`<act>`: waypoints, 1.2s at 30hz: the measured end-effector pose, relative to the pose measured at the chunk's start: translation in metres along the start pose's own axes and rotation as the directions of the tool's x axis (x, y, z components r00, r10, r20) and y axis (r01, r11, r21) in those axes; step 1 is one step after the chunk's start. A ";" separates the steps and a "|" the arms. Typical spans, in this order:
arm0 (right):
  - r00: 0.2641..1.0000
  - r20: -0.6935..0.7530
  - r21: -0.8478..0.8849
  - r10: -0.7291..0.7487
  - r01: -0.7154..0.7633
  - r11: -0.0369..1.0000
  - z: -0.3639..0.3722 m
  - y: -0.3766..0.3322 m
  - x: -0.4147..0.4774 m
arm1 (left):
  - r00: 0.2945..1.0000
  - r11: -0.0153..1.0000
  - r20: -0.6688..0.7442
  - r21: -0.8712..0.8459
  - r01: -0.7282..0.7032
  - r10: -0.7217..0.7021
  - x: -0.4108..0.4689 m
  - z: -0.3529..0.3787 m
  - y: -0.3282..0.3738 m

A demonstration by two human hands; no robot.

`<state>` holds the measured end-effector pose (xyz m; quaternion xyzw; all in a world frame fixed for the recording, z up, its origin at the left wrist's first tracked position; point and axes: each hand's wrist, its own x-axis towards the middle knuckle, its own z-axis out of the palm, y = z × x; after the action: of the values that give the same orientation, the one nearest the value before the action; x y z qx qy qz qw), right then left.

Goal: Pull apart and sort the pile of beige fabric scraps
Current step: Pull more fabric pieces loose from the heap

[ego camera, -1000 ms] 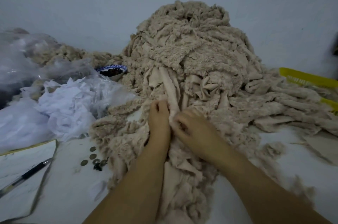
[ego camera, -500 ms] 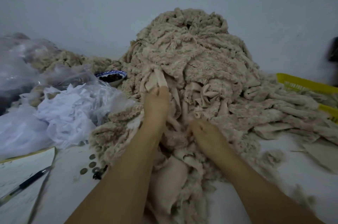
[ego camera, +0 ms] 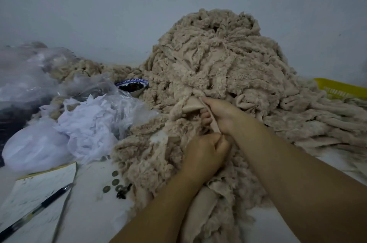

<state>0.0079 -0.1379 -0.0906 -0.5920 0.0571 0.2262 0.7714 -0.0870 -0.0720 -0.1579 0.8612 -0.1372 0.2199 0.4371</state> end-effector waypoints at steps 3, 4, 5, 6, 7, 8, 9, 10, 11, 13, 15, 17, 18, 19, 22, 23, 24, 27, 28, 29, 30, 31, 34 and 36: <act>0.992 -0.085 -0.006 -0.095 0.095 0.995 0.010 -0.004 -0.002 | 0.995 0.991 -0.029 -0.096 0.097 -0.100 0.000 -0.003 -0.010; 0.981 -0.112 -0.047 -0.156 0.151 0.987 0.012 -0.004 -0.005 | 0.981 0.975 -0.043 -0.131 0.181 -0.188 0.002 -0.005 -0.013; 0.969 -0.124 -0.101 -0.215 0.203 0.974 0.014 -0.004 -0.009 | 0.958 0.951 -0.071 -0.164 0.263 -0.277 0.006 -0.009 -0.015; 0.956 -0.127 -0.164 -0.266 0.245 0.956 0.014 -0.001 -0.015 | 0.924 0.911 -0.100 -0.239 0.337 -0.369 0.013 -0.013 -0.015; 0.944 -0.120 -0.244 -0.307 0.272 0.931 0.014 0.004 -0.019 | 0.884 0.847 -0.097 -0.351 0.400 -0.458 0.022 -0.016 -0.014; 0.932 -0.112 -0.343 -0.344 0.289 0.894 0.013 0.013 -0.022 | 0.838 0.768 -0.056 -0.439 0.467 -0.542 0.034 -0.019 -0.014; 0.921 -0.105 -0.461 -0.376 0.290 0.839 0.012 0.024 -0.025 | 0.790 0.684 0.017 -0.490 0.540 -0.612 0.046 -0.021 -0.014; 0.912 -0.095 -0.579 -0.400 0.276 0.767 0.010 0.034 -0.031 | 0.749 0.601 0.110 -0.525 0.602 -0.654 0.058 -0.022 -0.014; 0.907 -0.072 -0.666 -0.414 0.265 0.697 0.008 0.044 -0.036 | 0.711 0.514 0.191 -0.570 0.642 -0.677 0.069 -0.023 -0.014; 0.903 -0.010 -0.713 -0.429 0.294 0.637 0.003 0.055 -0.044 | 0.677 0.395 0.226 -0.667 0.632 -0.701 0.088 -0.022 -0.015; 0.898 0.021 -0.719 -0.439 0.318 0.618 -0.001 0.058 -0.051 | 0.644 0.400 0.154 -0.670 0.625 -0.749 0.103 -0.022 -0.017; 0.888 0.038 -0.747 -0.458 0.330 0.577 -0.006 0.061 -0.052 | 0.628 0.391 0.115 -0.693 0.606 -0.770 0.109 -0.021 -0.020; 0.883 0.046 -0.761 -0.467 0.334 0.556 -0.009 0.062 -0.051 | 0.633 0.384 0.115 -0.708 0.592 -0.765 0.111 -0.022 -0.023; 0.876 0.055 -0.770 -0.479 0.342 0.538 -0.012 0.065 -0.050 | 0.637 0.388 0.109 -0.711 0.586 -0.763 0.112 -0.025 -0.027; 0.861 0.072 -0.780 -0.504 0.364 0.509 -0.024 0.072 -0.048 | 0.610 0.372 0.027 -0.771 0.517 -0.792 0.115 -0.038 -0.039; 0.869 0.061 -0.783 -0.492 0.347 0.516 -0.030 0.072 -0.046 | 0.584 0.336 -0.007 -0.824 0.456 -0.812 0.117 -0.045 -0.040; 0.884 0.036 -0.781 -0.467 0.317 0.538 -0.036 0.071 -0.044 | 0.571 0.286 -0.034 -0.889 0.358 -0.820 0.119 -0.051 -0.040; 0.924 -0.040 -0.737 -0.380 0.229 0.636 -0.050 0.064 -0.036 | 0.661 0.207 -0.135 -0.978 0.033 -0.739 0.114 -0.066 -0.017; 0.932 -0.049 -0.725 -0.358 0.214 0.655 -0.051 0.063 -0.034 | 0.678 0.301 -0.187 -0.952 0.053 -0.711 0.111 -0.067 -0.007; 0.937 -0.055 -0.707 -0.345 0.207 0.676 -0.052 0.063 -0.032 | 0.701 0.483 -0.242 -0.860 0.165 -0.671 0.105 -0.065 0.005; 0.936 -0.069 -0.677 -0.345 0.210 0.706 -0.052 0.062 -0.031 | 0.760 0.693 -0.283 -0.661 0.287 -0.585 0.097 -0.060 0.013; 0.929 -0.098 -0.642 -0.356 0.215 0.736 -0.051 0.061 -0.030 | 0.850 0.856 -0.273 -0.402 0.325 -0.451 0.086 -0.053 0.019; 0.908 -0.203 -0.388 -0.367 0.269 0.881 -0.055 0.050 -0.032 | 0.992 0.987 0.003 0.098 0.126 -0.127 0.044 -0.036 0.023; 0.922 -0.214 -0.201 -0.323 0.282 0.938 -0.061 0.040 -0.031 | 0.978 0.963 0.201 0.268 0.004 -0.060 0.024 -0.032 0.018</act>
<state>-0.0250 -0.1958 -0.1327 -0.6791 0.0401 0.0337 0.7322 -0.0818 -0.0576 -0.1174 0.9324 -0.1374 0.1382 0.3043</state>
